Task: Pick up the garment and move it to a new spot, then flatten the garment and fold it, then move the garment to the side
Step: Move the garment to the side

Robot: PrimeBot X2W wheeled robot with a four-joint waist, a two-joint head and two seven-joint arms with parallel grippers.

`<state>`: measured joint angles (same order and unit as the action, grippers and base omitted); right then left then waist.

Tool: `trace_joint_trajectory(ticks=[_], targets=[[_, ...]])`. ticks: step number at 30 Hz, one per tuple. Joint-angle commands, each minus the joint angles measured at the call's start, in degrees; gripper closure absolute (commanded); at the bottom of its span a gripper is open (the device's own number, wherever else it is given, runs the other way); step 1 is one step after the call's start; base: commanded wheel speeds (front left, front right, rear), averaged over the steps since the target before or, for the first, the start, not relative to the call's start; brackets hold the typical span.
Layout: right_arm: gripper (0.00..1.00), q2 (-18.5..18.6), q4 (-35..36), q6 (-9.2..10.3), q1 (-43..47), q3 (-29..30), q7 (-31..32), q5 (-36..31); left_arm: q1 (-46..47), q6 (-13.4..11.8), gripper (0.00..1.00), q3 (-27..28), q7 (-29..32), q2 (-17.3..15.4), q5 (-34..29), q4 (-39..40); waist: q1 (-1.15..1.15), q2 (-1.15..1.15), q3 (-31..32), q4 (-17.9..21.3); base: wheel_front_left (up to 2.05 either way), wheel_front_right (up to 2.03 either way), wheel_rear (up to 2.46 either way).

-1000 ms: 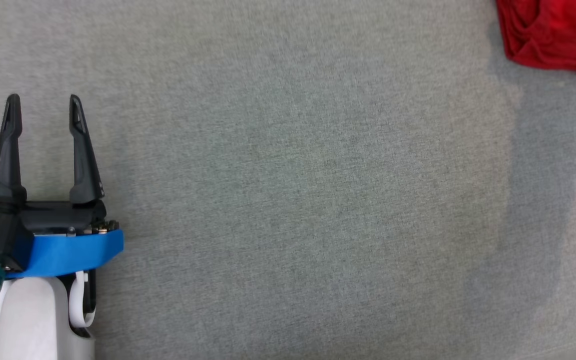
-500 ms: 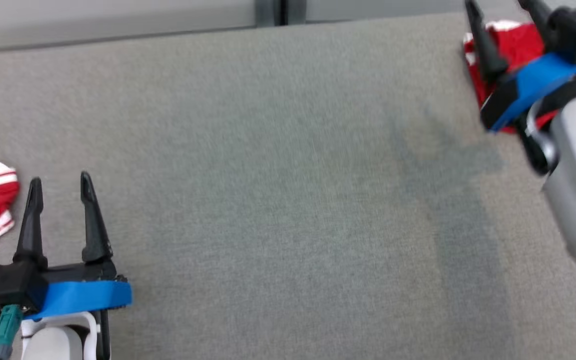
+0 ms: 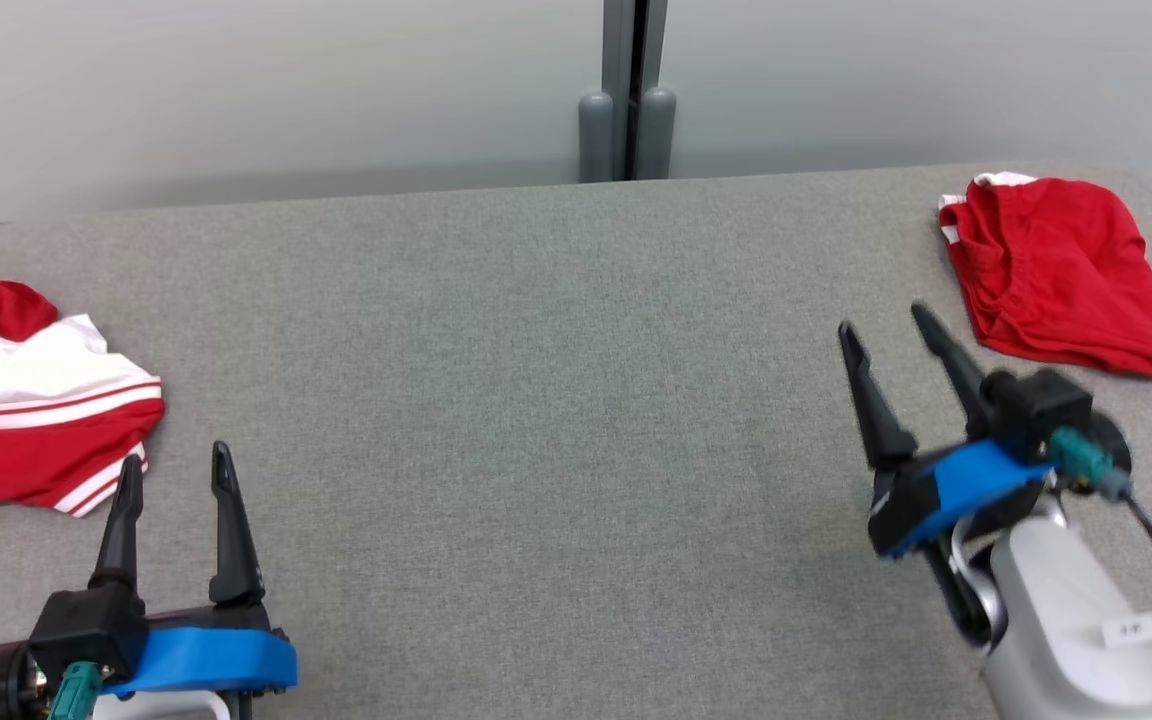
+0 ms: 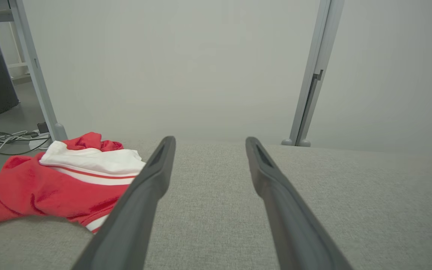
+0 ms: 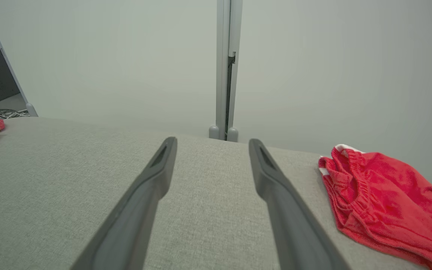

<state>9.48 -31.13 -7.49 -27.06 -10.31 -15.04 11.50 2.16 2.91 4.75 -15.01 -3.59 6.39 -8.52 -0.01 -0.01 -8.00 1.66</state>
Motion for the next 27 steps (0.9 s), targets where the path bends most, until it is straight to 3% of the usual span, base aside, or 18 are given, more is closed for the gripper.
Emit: trace_joint_trajectory(ticks=[1,12,27], targets=[[0.00,-0.3,0.8,-0.01,1.8,0.3,-0.2,-0.6,-0.7,0.1,0.00,0.0,-0.2,0.0,-0.1,-0.3,0.01,0.01,0.3,0.0,0.00,0.00,0.00],[0.00,-5.1,8.7,-0.01,16.5,6.6,-0.2,-2.6,-2.3,0.5,0.00,-0.4,-0.2,0.3,-0.3,-3.8,0.01,0.01,4.0,-0.6,0.00,0.00,0.00],[0.00,-6.6,12.4,-0.01,23.3,9.8,0.3,-4.3,-2.4,0.9,0.00,-0.8,-0.2,0.2,-1.1,-7.5,0.01,0.01,6.7,-1.3,0.00,0.00,0.00]])
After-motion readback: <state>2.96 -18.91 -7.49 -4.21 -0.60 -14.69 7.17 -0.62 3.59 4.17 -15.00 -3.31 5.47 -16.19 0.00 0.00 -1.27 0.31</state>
